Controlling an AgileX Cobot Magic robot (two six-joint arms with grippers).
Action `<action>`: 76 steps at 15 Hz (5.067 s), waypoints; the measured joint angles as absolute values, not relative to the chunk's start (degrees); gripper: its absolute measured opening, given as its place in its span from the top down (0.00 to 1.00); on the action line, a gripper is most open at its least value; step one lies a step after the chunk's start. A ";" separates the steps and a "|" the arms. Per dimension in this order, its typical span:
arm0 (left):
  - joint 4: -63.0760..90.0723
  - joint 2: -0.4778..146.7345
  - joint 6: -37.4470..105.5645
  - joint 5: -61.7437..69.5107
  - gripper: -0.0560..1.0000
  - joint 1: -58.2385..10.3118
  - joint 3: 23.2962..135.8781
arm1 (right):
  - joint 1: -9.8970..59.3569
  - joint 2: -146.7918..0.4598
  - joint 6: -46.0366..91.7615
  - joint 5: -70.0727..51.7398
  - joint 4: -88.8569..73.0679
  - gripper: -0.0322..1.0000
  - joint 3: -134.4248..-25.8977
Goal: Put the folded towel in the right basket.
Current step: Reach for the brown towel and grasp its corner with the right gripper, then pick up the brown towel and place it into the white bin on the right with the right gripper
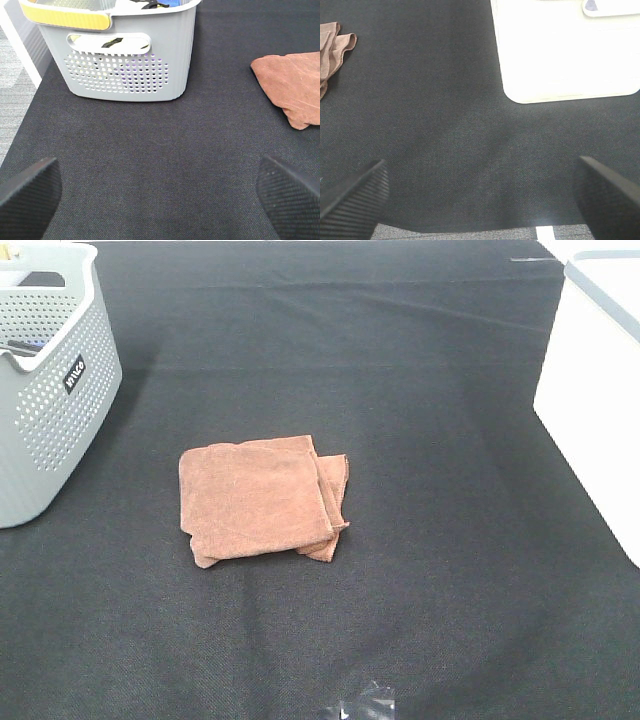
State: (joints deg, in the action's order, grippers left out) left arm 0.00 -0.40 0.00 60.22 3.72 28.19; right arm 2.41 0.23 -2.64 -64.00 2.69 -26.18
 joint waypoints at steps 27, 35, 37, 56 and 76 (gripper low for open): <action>0.00 -0.40 0.00 60.22 0.01 3.72 28.19 | 2.41 -61.99 2.64 -69.73 -18.79 0.04 -65.60; 0.00 -0.40 0.00 60.22 0.01 3.72 28.19 | 14.78 -91.33 14.27 -52.37 -36.55 0.04 -67.61; 0.00 -0.40 0.00 60.22 0.01 3.72 28.19 | 18.79 -99.06 14.55 -47.73 -38.16 0.04 -67.72; 0.00 -0.40 0.00 60.22 0.01 3.72 28.19 | 27.50 -135.45 20.74 -42.80 -58.67 0.13 -86.34; 0.00 -0.40 0.00 60.22 0.01 3.72 28.19 | 28.76 -115.68 4.93 -69.73 -18.33 0.81 -112.76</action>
State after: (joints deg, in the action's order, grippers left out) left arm 0.00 -0.40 0.00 60.22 3.72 28.19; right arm 28.76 -115.68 4.93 -69.73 -18.33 -112.76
